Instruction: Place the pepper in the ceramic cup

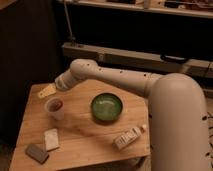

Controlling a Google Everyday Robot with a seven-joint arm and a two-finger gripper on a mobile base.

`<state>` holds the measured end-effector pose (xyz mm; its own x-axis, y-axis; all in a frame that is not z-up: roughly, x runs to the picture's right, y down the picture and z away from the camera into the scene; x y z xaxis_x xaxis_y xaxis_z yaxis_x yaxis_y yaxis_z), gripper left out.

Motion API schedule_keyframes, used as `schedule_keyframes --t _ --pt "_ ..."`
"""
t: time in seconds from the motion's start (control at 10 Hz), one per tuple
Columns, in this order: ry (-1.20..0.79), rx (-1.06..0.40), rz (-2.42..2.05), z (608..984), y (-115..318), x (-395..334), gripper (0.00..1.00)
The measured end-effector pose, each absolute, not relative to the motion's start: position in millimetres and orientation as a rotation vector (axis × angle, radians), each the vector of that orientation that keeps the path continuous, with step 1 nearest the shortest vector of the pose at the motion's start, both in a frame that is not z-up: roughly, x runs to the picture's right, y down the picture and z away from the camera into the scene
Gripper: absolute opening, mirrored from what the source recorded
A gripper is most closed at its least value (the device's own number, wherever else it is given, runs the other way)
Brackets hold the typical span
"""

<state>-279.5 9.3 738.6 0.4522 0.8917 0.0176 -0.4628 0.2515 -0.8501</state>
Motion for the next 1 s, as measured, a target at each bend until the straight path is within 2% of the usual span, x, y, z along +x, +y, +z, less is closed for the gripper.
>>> schedule_keyframes --t 1.0 --pt "-0.59 -0.892 0.977 731.8 17.9 -271.6 0.91"
